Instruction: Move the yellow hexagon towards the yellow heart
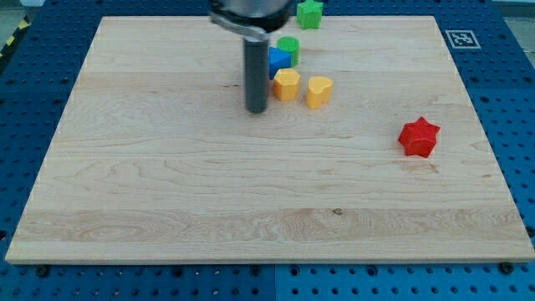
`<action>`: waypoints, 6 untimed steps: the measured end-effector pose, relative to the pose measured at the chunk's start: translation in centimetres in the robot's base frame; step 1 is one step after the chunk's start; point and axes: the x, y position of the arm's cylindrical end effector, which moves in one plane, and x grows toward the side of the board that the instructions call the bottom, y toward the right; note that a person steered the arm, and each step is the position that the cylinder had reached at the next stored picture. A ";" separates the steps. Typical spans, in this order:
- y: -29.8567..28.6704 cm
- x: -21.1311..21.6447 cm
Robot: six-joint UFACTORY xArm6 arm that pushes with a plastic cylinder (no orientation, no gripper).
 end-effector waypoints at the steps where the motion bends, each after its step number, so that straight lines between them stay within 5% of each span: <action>1: -2.1 -1.4; 3: -1.6 -7.6; 4: 5.0 -4.6; 6: 7.7 -0.1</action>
